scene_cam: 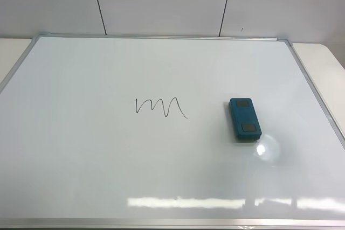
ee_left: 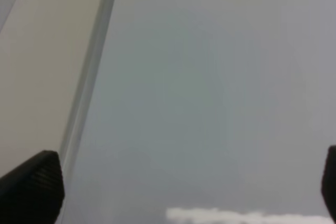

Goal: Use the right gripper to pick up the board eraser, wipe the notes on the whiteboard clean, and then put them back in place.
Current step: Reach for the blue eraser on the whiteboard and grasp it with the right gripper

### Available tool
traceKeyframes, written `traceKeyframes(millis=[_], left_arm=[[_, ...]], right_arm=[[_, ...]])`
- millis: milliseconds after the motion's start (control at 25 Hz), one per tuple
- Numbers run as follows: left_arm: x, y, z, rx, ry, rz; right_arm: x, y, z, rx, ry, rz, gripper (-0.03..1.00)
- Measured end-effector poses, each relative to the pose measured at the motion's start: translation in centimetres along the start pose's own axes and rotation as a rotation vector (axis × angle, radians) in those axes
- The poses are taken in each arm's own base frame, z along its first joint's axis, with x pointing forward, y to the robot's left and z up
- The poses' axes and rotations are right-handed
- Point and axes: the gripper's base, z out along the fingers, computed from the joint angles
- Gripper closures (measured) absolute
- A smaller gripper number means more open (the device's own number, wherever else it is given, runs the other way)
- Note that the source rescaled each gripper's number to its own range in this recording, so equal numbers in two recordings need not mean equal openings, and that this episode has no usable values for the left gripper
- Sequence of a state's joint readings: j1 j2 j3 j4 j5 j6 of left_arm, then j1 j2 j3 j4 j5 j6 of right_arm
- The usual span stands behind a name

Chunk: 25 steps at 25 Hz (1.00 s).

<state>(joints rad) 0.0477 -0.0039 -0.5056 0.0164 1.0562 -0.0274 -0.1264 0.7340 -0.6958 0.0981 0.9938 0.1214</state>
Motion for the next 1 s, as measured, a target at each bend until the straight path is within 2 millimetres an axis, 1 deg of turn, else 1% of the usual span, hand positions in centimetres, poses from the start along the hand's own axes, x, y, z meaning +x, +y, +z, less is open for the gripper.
traceKeyframes(millis=[160, 280, 360, 520, 760, 880, 1000], left_arm=[[0.0, 0.0, 0.0, 0.000, 0.000, 0.000], [0.0, 0.0, 0.0, 0.000, 0.000, 0.000], [0.0, 0.0, 0.0, 0.000, 0.000, 0.000], [0.0, 0.0, 0.0, 0.000, 0.000, 0.000], [0.0, 0.0, 0.0, 0.000, 0.000, 0.000], [0.0, 0.0, 0.0, 0.000, 0.000, 0.000], [0.0, 0.0, 0.0, 0.000, 0.000, 0.000]], right_arm=[[-1.3, 0.1, 2.7, 0.014, 0.070, 0.002, -0.03], [-2.2, 1.0, 4.6, 0.000, 0.134, -0.028, -0.03], [-2.8, 2.2, 5.6, -0.021, 0.172, -0.060, -0.03], [-3.9, 5.3, 7.7, -0.067, 0.242, -0.134, -0.03], [-5.0, 9.9, 10.8, -0.108, 0.298, -0.164, -0.03], [-5.1, 11.6, 12.2, -0.111, 0.334, -0.182, -0.03], [-4.9, 12.7, 13.7, -0.098, 0.377, -0.180, -0.03]])
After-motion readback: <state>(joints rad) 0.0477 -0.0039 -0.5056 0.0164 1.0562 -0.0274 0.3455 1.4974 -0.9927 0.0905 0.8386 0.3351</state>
